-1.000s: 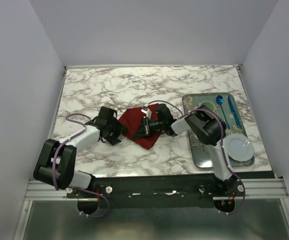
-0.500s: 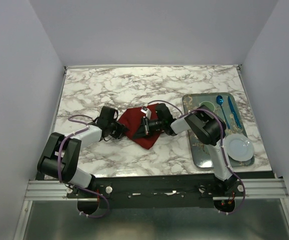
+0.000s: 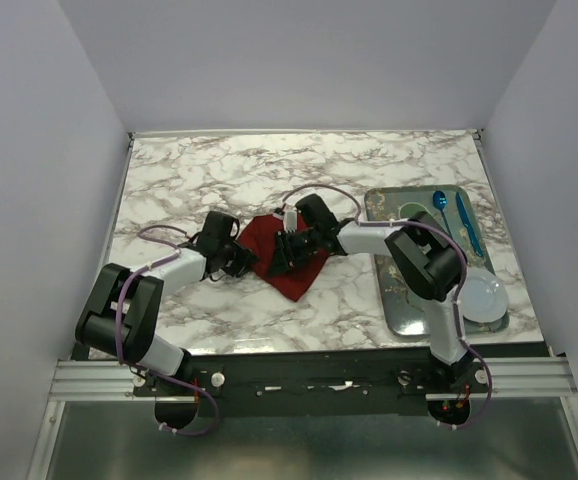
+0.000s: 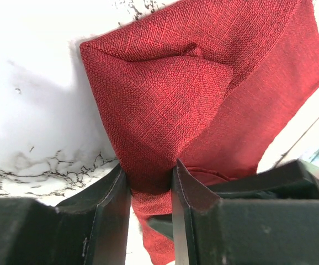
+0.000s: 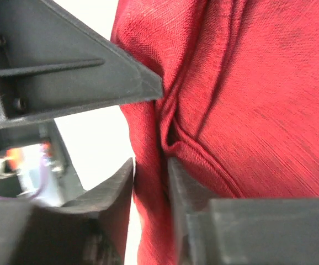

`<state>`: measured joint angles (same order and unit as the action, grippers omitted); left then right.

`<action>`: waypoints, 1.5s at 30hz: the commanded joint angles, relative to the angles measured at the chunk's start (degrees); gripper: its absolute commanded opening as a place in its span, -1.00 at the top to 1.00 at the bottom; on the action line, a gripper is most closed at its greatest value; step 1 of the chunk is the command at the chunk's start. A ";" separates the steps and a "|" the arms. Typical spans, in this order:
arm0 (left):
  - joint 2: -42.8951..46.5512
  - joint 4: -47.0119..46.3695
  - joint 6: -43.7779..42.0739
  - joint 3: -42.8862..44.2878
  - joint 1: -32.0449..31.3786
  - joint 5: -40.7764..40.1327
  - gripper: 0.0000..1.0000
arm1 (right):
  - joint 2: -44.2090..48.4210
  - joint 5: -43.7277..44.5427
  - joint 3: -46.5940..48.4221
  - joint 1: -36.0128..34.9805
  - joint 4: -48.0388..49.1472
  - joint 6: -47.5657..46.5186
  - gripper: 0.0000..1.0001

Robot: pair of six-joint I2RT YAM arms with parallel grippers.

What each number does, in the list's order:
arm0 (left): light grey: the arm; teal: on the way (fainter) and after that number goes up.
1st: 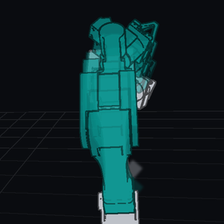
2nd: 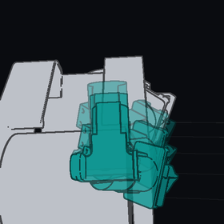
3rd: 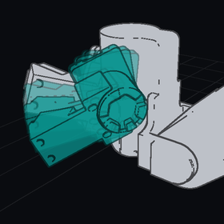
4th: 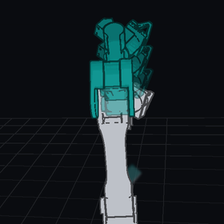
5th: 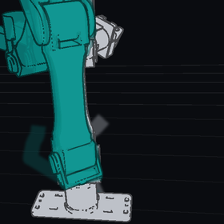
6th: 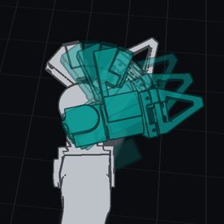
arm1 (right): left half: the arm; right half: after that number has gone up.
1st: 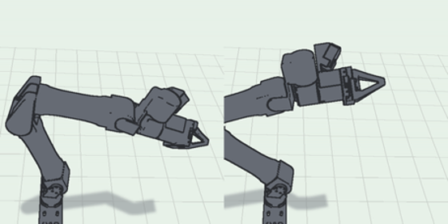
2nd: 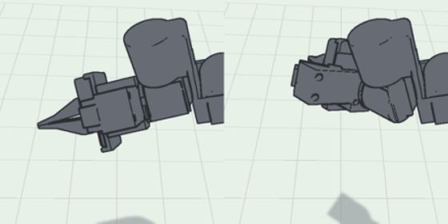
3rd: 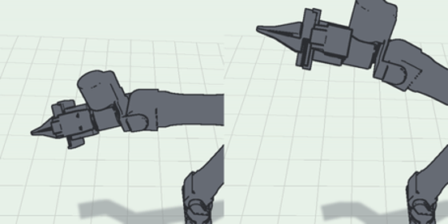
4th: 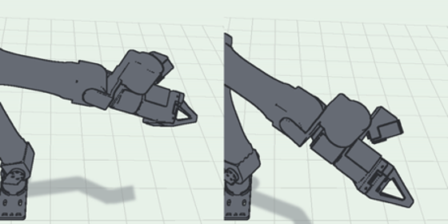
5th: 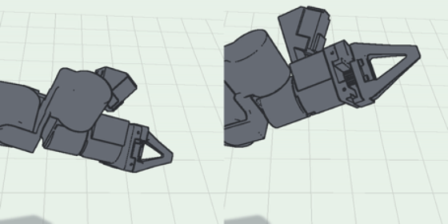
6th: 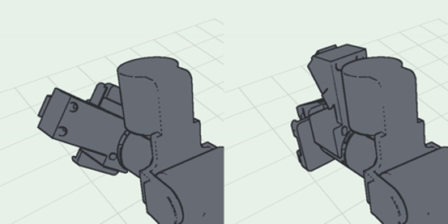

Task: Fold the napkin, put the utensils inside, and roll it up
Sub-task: Roll the napkin with the utensil

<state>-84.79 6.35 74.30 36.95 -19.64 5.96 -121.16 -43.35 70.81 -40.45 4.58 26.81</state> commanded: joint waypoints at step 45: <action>-2.92 13.69 -6.27 7.08 1.18 1.08 1.00 | 6.73 57.08 -0.05 -22.49 -8.62 -21.54 0.65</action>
<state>-86.94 17.15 71.77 42.81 -19.44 6.59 -114.13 17.30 71.77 -64.20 -4.71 2.13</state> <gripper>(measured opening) 0.373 0.235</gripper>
